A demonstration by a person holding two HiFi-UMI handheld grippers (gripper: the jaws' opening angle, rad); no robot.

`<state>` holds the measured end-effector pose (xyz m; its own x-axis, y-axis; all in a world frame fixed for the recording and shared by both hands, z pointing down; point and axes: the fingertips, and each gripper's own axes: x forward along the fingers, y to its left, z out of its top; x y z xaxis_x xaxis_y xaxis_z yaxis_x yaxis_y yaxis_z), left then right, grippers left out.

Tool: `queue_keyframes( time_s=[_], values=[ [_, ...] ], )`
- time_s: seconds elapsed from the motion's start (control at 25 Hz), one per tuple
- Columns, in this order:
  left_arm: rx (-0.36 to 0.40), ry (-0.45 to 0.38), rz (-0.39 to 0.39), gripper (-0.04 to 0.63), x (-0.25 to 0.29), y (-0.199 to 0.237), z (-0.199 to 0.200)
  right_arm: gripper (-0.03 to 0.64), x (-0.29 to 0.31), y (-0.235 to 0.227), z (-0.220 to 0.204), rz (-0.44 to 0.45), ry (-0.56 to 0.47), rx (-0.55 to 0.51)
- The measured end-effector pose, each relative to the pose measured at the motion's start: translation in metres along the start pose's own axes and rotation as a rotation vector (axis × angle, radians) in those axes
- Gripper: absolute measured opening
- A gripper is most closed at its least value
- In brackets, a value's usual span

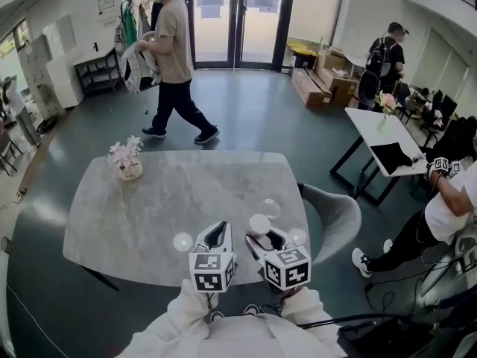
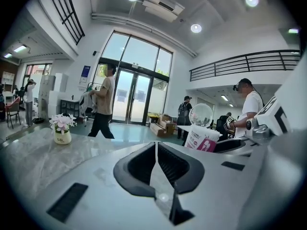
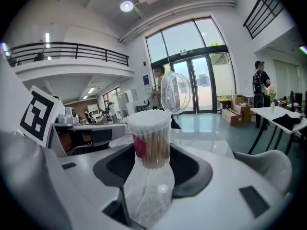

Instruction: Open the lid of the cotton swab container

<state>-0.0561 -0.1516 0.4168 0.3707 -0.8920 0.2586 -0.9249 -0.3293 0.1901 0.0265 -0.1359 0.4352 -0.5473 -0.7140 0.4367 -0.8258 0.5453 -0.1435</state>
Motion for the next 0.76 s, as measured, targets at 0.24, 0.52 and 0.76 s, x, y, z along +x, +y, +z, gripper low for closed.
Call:
queue_keyframes(
  time_s=[0.24, 0.52, 0.76],
  values=[
    [-0.003, -0.004, 0.016, 0.021, -0.0015, 0.0037, -0.0019, 0.281, 0.0035, 0.0004, -0.0019, 0.006, -0.006, 0.002],
    [-0.015, -0.007, 0.02, 0.021, -0.0049, 0.0, -0.0032, 0.281, -0.0005, 0.0006, -0.0006, 0.01, -0.019, 0.003],
    [-0.014, -0.013, 0.013, 0.021, 0.0031, -0.0036, -0.0006, 0.281, 0.002, -0.0032, 0.0031, 0.018, -0.026, -0.009]
  ],
)
